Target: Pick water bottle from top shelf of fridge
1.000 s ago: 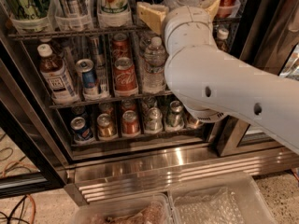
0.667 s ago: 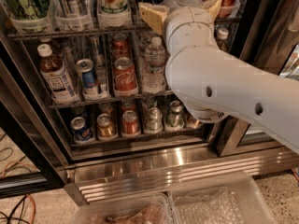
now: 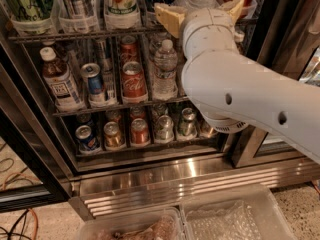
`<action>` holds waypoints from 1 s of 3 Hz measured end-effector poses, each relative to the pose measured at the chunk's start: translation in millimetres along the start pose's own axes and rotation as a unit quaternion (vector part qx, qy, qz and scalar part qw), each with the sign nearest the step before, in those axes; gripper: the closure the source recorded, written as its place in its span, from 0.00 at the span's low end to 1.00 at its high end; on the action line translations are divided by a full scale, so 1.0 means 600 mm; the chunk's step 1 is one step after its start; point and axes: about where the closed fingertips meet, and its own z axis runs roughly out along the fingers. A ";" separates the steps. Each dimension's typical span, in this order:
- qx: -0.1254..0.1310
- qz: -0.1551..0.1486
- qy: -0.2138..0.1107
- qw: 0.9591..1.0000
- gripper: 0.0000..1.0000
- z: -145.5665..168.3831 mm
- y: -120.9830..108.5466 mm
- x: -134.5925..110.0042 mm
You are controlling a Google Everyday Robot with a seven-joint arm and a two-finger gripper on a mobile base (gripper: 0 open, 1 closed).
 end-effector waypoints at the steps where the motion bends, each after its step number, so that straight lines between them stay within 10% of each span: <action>1: 0.004 -0.001 0.001 1.000 0.06 -0.001 -0.007 0.002; 3: 0.016 -0.004 0.002 1.000 0.34 -0.001 -0.022 0.003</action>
Offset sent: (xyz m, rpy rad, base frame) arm 0.0007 -0.0187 -0.0068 -0.0012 0.0122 -0.0461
